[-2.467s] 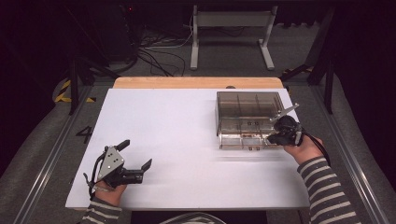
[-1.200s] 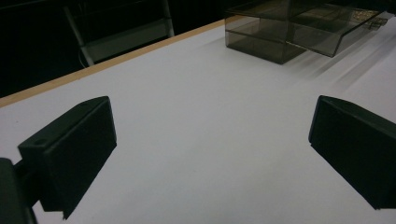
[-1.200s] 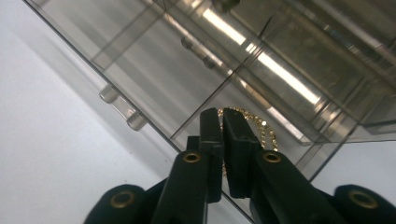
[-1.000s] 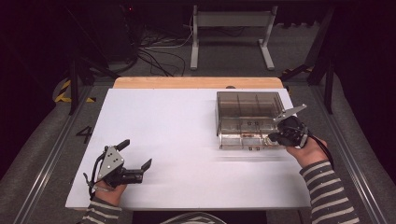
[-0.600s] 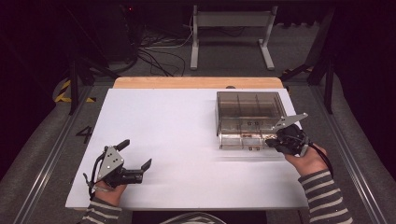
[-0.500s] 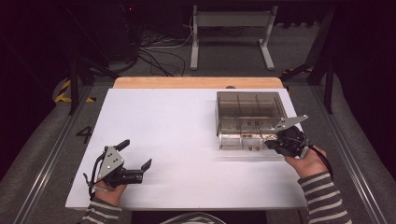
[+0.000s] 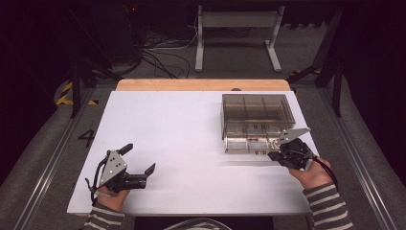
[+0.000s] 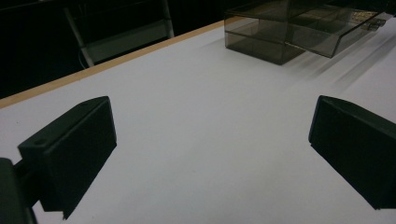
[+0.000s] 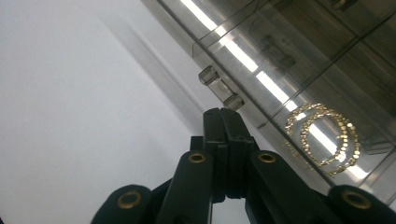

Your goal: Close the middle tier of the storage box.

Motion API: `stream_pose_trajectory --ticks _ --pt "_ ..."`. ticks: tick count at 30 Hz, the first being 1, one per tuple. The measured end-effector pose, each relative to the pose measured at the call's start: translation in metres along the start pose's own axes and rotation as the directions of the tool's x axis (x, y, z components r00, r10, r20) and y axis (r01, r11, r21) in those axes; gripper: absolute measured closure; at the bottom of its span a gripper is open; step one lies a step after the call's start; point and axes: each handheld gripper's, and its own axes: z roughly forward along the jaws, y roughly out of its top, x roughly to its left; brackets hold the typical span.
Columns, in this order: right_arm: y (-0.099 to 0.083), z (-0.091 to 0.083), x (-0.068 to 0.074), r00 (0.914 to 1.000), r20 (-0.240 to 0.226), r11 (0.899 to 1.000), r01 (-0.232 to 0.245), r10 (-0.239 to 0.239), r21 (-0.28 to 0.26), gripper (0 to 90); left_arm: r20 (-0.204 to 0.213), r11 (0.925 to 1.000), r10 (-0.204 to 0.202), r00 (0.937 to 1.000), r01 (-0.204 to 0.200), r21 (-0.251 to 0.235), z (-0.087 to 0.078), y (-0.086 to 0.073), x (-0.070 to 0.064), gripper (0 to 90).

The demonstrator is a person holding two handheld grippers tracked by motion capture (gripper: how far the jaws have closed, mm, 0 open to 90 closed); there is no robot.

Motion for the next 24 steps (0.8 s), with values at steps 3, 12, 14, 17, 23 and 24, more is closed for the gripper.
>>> stream_pose_trajectory --ticks 3,12,14,17,23,24 --pt "-0.002 0.004 0.001 1.0000 -0.006 1.000 0.003 -0.003 0.016 89.7 0.002 1.0000 0.001 1.0000 -0.001 0.000 0.000 0.000 0.000 1.6" --pt "-0.005 0.018 0.001 0.9999 -0.011 0.998 0.005 -0.004 0.055 89.7 0.001 1.0000 0.000 1.0000 0.000 0.000 0.000 0.000 0.000 1.6" --pt "-0.005 0.020 0.000 0.9999 -0.013 0.998 0.006 -0.005 0.059 89.7 0.002 1.0000 0.000 1.0000 0.000 0.000 0.000 0.000 0.000 1.6" --pt "-0.005 0.024 0.000 1.0000 -0.004 0.998 0.002 -0.002 0.064 89.7 0.002 1.0000 0.000 1.0000 0.000 0.000 0.000 0.000 0.000 1.6" --pt "-0.006 0.032 -0.003 0.9999 -0.003 0.998 -0.010 0.010 0.067 89.7 0.002 1.0000 0.000 1.0000 0.000 0.000 0.000 0.000 0.000 1.6" --pt "-0.006 0.034 -0.004 0.9999 -0.002 0.998 -0.013 0.013 0.068 89.7 0.002 1.0000 -0.001 1.0000 0.001 0.000 0.000 0.000 0.000 1.6"
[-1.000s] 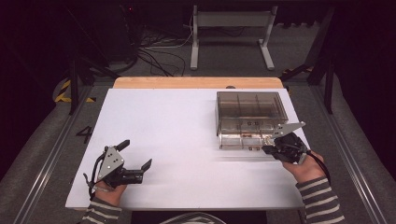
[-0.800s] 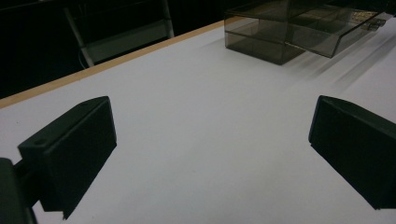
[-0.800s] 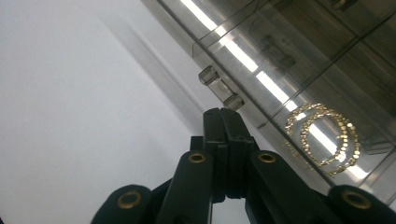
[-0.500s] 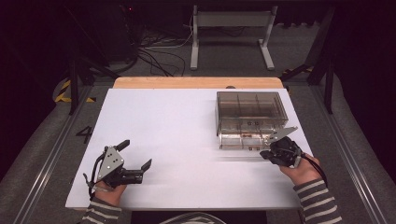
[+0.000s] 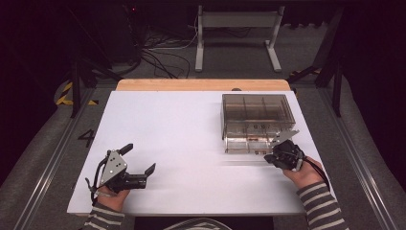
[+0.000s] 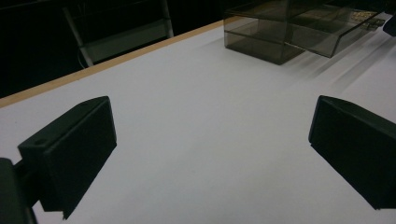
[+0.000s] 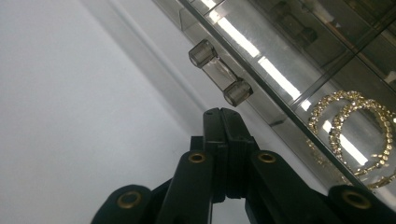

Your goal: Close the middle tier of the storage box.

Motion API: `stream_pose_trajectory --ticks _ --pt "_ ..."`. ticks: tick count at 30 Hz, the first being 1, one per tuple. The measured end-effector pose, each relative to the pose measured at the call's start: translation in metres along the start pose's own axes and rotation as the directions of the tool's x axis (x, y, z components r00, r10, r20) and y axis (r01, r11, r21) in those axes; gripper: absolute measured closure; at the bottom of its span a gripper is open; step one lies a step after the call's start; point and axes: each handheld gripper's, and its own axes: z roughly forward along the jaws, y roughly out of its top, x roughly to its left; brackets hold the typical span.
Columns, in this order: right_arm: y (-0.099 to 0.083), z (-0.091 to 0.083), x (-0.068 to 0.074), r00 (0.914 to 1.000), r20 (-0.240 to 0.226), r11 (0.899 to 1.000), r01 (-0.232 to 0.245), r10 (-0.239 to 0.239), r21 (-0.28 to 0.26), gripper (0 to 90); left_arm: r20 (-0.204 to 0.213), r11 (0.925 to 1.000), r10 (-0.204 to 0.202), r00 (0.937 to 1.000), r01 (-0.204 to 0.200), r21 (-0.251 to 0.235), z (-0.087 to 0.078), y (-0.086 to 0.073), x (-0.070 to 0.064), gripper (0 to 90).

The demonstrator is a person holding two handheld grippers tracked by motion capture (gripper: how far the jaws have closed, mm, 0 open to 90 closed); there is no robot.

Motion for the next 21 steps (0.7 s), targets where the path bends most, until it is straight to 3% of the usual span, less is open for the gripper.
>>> stream_pose_trajectory --ticks 21 --pt "0.0014 0.0050 -0.0061 0.9989 0.027 0.999 -0.037 0.037 -0.010 89.7 -0.001 1.0000 0.001 1.0000 -0.001 -0.001 -0.0002 0.0000 0.0001 1.6"
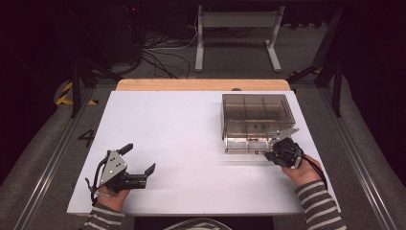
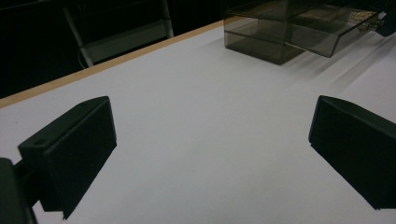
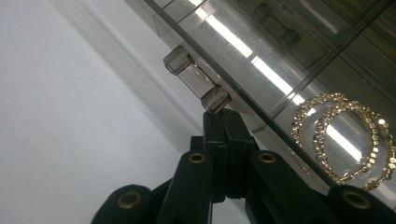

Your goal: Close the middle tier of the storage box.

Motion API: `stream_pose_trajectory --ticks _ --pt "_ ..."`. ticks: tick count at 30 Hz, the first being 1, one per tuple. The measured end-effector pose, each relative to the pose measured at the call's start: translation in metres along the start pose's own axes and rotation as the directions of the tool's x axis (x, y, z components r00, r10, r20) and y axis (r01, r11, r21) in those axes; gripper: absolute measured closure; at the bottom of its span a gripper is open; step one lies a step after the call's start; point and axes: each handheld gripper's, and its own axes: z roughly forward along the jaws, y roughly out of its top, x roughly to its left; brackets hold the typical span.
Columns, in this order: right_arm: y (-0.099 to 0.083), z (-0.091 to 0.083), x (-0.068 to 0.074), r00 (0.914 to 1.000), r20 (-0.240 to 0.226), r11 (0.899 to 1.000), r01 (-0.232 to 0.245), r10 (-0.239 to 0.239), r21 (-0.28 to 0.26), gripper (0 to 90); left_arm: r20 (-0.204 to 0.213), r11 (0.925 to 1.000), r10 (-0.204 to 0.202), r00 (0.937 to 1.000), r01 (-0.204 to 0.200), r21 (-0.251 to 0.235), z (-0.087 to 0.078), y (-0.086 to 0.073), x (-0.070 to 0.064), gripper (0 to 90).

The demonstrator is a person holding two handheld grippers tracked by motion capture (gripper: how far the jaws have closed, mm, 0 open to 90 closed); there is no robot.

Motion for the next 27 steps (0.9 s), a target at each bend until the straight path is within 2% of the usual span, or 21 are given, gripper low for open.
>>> stream_pose_trajectory --ticks 13,27 --pt "0.002 0.000 0.000 1.0000 0.005 1.000 0.007 -0.007 0.006 89.7 -0.003 1.0000 -0.003 1.0000 0.003 -0.002 -0.001 0.000 0.001 1.6" --pt "0.014 -0.002 -0.008 0.9991 0.042 1.000 0.003 -0.002 -0.014 89.8 -0.005 1.0000 0.000 1.0000 0.000 -0.001 0.000 0.000 0.000 1.6"
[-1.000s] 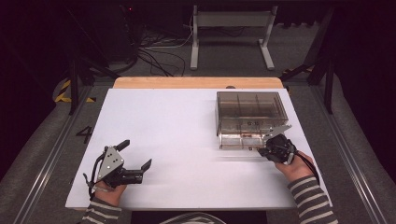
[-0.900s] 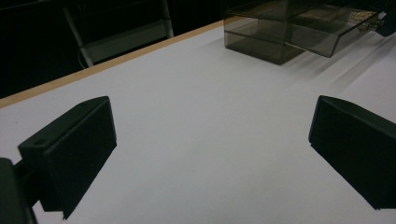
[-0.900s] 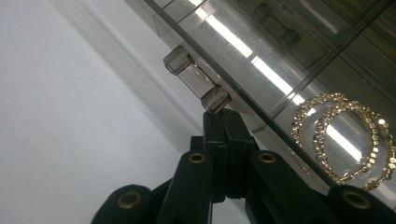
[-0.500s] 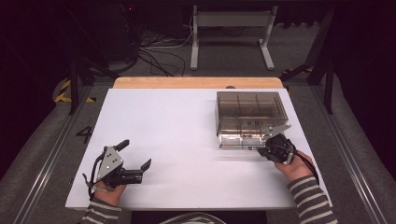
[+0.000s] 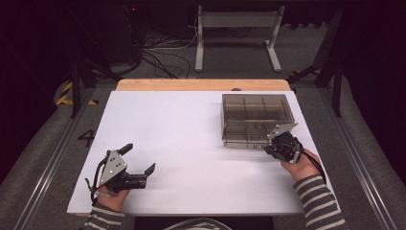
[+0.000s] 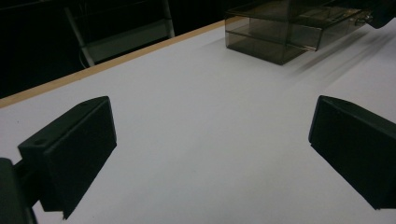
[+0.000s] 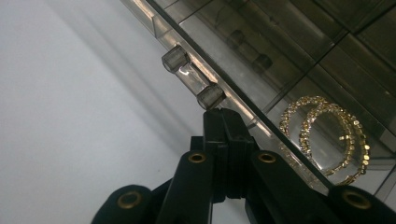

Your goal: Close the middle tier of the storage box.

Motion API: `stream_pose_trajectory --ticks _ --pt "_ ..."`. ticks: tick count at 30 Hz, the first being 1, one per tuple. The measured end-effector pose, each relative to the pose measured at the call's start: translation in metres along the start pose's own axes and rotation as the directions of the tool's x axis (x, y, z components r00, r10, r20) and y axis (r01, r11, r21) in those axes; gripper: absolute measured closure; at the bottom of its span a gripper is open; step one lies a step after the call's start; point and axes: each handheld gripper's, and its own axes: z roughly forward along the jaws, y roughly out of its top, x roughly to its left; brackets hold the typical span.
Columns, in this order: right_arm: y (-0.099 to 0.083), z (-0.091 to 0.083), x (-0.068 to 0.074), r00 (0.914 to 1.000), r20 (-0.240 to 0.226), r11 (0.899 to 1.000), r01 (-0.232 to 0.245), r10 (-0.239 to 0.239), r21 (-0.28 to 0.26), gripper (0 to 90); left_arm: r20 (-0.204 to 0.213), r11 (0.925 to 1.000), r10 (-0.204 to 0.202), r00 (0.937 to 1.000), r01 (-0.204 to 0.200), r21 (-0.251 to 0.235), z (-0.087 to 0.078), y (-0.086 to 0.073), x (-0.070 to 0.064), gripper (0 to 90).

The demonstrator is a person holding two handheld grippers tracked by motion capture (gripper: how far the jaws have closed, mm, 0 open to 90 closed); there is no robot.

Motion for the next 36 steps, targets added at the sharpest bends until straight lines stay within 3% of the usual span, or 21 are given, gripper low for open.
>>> stream_pose_trajectory --ticks 23,36 --pt "0.011 0.009 -0.011 0.9970 0.074 1.000 -0.023 0.024 -0.013 89.7 0.001 1.0000 -0.001 1.0000 0.001 0.001 0.000 0.000 0.000 1.6" --pt "0.017 0.017 -0.016 0.9926 0.101 0.997 -0.063 0.066 -0.033 89.7 0.002 1.0000 -0.004 1.0000 0.004 -0.001 0.000 0.000 0.001 1.6"
